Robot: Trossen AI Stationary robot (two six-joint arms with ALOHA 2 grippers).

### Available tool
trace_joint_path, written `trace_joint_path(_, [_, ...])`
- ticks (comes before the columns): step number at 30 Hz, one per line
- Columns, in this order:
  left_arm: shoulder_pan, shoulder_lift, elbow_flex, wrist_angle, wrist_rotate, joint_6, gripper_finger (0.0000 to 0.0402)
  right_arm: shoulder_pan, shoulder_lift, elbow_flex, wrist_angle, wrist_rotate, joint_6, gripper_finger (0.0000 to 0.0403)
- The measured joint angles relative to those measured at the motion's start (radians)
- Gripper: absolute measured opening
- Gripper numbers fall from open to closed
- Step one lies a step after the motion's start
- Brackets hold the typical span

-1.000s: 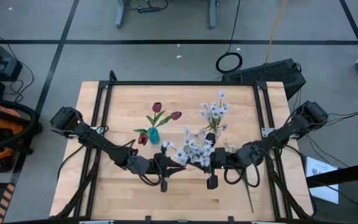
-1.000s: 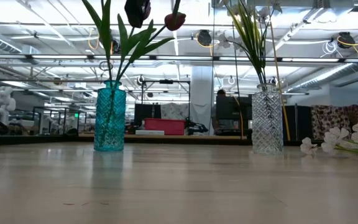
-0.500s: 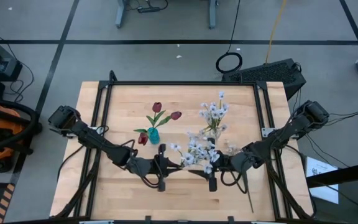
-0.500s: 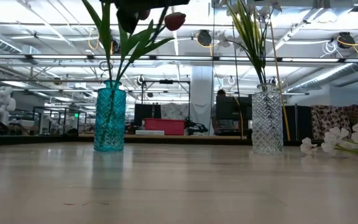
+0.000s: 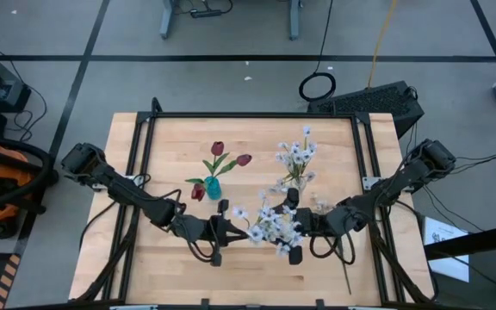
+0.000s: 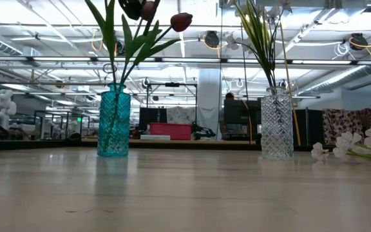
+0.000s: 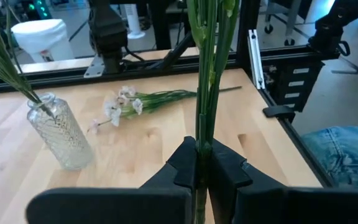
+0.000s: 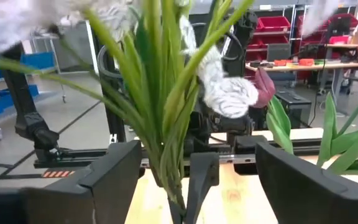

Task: Sort flowers into vase by color
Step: Put the white daisies into the transparent vase

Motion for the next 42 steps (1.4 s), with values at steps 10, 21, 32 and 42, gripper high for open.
trace_joint_path(10, [0.002,0.0,0.0,0.01,0.003,0.044,0.0024,-0.002,0.008,0.0,0.006,-0.102,-0.013,0.0332])
trace_joint_path(21, [0.026,0.0,0.0,0.014,0.09,0.06,0.0024,-0.031,0.008,0.0,0.045,-0.144,-0.027,0.0346])
trace_joint_path(32, [0.06,0.0,0.0,0.014,0.144,0.06,0.0024,-0.043,0.008,0.0,0.096,-0.239,-0.092,0.0341])
trace_joint_path(42, [0.087,0.001,0.0,0.067,0.168,0.066,0.0024,-0.075,0.056,0.0,0.146,-0.235,-0.111,0.0287])
